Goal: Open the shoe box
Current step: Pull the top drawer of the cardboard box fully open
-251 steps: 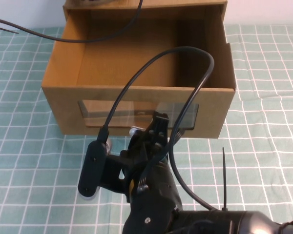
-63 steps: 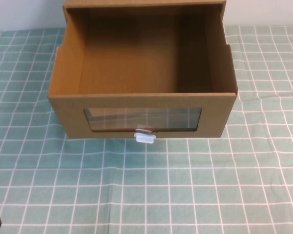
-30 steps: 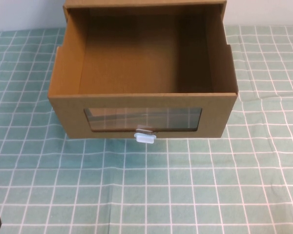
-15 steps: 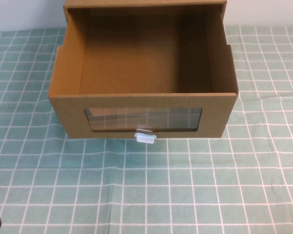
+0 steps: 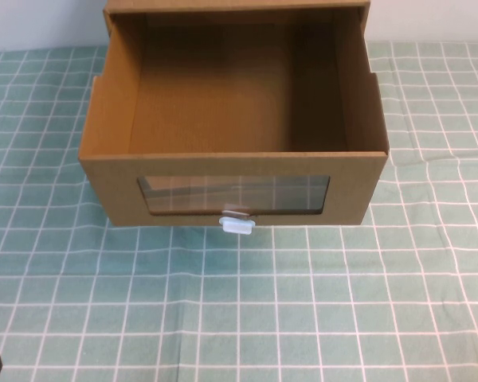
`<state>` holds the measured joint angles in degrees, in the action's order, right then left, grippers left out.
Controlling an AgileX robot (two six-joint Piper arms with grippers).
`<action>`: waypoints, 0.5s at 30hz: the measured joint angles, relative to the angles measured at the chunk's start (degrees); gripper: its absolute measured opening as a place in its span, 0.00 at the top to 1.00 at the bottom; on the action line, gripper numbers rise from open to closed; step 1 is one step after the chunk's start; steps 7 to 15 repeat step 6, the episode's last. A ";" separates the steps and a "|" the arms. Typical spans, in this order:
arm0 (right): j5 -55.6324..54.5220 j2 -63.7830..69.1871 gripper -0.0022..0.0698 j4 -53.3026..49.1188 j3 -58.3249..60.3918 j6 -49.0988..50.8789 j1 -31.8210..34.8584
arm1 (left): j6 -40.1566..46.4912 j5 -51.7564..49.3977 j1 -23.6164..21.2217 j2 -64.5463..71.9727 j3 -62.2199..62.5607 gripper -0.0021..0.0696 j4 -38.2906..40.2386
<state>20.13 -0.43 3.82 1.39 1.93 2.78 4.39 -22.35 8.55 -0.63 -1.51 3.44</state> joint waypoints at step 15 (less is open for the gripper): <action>-0.24 0.00 0.99 0.22 0.00 0.00 0.00 | 0.00 0.00 0.00 0.00 0.00 0.98 0.00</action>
